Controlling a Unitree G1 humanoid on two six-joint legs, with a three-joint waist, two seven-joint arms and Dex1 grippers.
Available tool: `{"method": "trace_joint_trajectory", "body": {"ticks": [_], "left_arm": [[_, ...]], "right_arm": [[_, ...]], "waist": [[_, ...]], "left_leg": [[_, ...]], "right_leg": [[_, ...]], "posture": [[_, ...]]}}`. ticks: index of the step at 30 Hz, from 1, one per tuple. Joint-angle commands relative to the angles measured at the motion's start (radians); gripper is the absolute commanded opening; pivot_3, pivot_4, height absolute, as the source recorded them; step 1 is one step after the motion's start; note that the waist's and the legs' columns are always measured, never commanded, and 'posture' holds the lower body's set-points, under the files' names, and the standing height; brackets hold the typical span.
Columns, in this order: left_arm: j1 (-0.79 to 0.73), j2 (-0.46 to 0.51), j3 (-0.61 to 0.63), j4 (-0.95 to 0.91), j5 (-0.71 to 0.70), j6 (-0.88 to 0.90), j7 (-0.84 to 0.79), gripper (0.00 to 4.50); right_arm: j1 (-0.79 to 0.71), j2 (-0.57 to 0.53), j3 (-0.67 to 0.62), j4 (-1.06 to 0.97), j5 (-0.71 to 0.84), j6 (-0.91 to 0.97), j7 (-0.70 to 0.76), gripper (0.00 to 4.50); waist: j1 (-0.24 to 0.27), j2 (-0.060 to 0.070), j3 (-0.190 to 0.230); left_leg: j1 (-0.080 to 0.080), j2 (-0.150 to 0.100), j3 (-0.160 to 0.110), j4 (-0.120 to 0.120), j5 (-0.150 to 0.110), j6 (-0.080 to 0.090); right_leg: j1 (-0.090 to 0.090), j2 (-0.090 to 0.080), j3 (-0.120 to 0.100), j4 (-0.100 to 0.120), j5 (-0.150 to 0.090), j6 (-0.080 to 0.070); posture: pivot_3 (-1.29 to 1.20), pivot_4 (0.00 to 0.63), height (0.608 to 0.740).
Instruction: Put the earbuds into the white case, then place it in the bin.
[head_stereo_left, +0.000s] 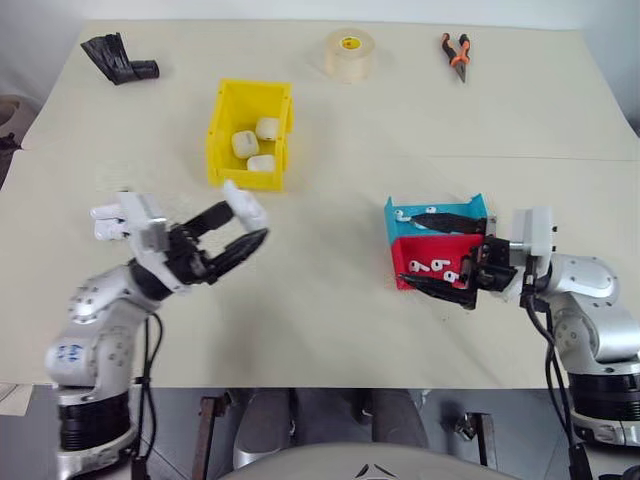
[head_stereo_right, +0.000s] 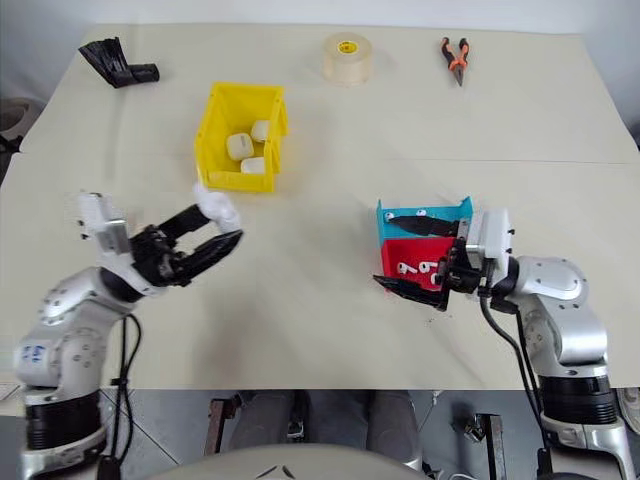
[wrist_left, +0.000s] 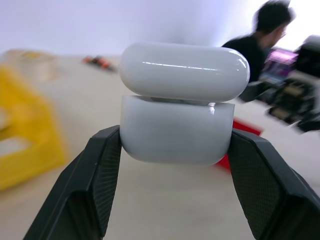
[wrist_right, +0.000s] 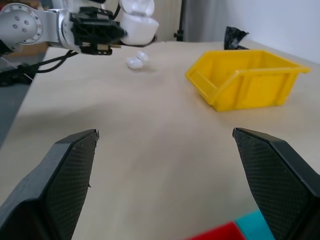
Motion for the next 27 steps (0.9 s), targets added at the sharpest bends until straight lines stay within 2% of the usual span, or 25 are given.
{"method": "trace_joint_trajectory", "body": {"ticks": [1, 7, 8, 9, 13, 20, 25, 27], "left_arm": [[-0.039, -0.050, -0.072, -0.011, 0.037, -0.100, 0.005, 3.25], [-0.102, -0.151, -0.184, 0.081, 0.095, -0.200, 0.004, 3.25], [-0.111, -0.160, -0.197, 0.095, 0.090, -0.207, -0.007, 2.92], [-0.121, -0.168, -0.209, 0.111, 0.091, -0.221, -0.022, 2.80], [-0.155, -0.175, -0.253, 0.168, 0.136, -0.280, -0.047, 2.79], [-0.188, -0.233, -0.312, 0.291, 0.127, -0.440, -0.210, 2.79], [-0.205, -0.246, -0.330, 0.353, 0.148, -0.536, -0.276, 2.79], [-0.202, -0.242, -0.336, 0.363, 0.151, -0.542, -0.288, 2.79]], "right_arm": [[0.010, -0.036, -0.061, -0.016, 0.023, 0.003, 0.007, 4.50], [0.078, -0.088, -0.143, -0.052, 0.034, 0.022, -0.013, 4.50], [0.088, -0.096, -0.157, -0.057, 0.035, 0.025, -0.017, 4.50], [0.101, -0.107, -0.173, -0.063, 0.035, 0.029, -0.017, 4.50], [0.153, -0.163, -0.237, -0.073, 0.027, 0.042, -0.003, 4.50], [0.276, -0.282, -0.364, -0.015, -0.039, 0.027, 0.053, 4.50], [0.344, -0.299, -0.407, -0.010, -0.064, 0.006, 0.087, 4.50], [0.348, -0.323, -0.388, -0.037, -0.091, 0.057, 0.053, 4.50]], "waist": [[0.000, 0.000, 0.000], [0.001, 0.000, 0.000], [0.004, 0.000, 0.000], [0.004, 0.000, 0.000], [0.003, 0.000, 0.000], [0.007, 0.000, 0.000], [0.003, -0.001, 0.000], [0.002, -0.001, 0.000]], "left_leg": [[0.000, 0.000, 0.000, 0.000, 0.000, 0.000], [0.000, 0.000, 0.000, 0.000, 0.000, 0.001], [0.000, 0.000, 0.000, 0.000, 0.000, 0.001], [0.000, 0.000, 0.000, 0.000, 0.000, 0.001], [0.000, 0.000, 0.000, 0.001, 0.000, 0.001], [-0.001, 0.000, 0.000, 0.001, -0.001, 0.002], [0.000, 0.000, 0.000, 0.001, -0.001, 0.003], [0.000, 0.000, 0.000, 0.001, -0.001, 0.003]], "right_leg": [[0.000, 0.000, 0.000, 0.000, 0.000, 0.000], [0.000, 0.000, 0.000, -0.001, 0.000, 0.000], [0.000, 0.000, 0.000, -0.001, 0.000, 0.000], [0.000, 0.000, 0.000, -0.001, 0.000, 0.000], [0.001, 0.000, 0.000, -0.001, 0.000, 0.000], [0.002, 0.000, 0.000, -0.002, 0.000, 0.001], [0.002, 0.000, -0.001, -0.003, 0.001, 0.001], [0.002, 0.000, 0.000, -0.003, 0.001, 0.001]], "posture": [[0.00, 0.150, 0.740], [0.00, 0.150, 0.740], [0.00, 0.150, 0.740], [0.00, 0.150, 0.740], [0.00, 0.150, 0.740], [0.00, 0.150, 0.740], [0.00, 0.150, 0.740], [0.00, 0.150, 0.740]]}}
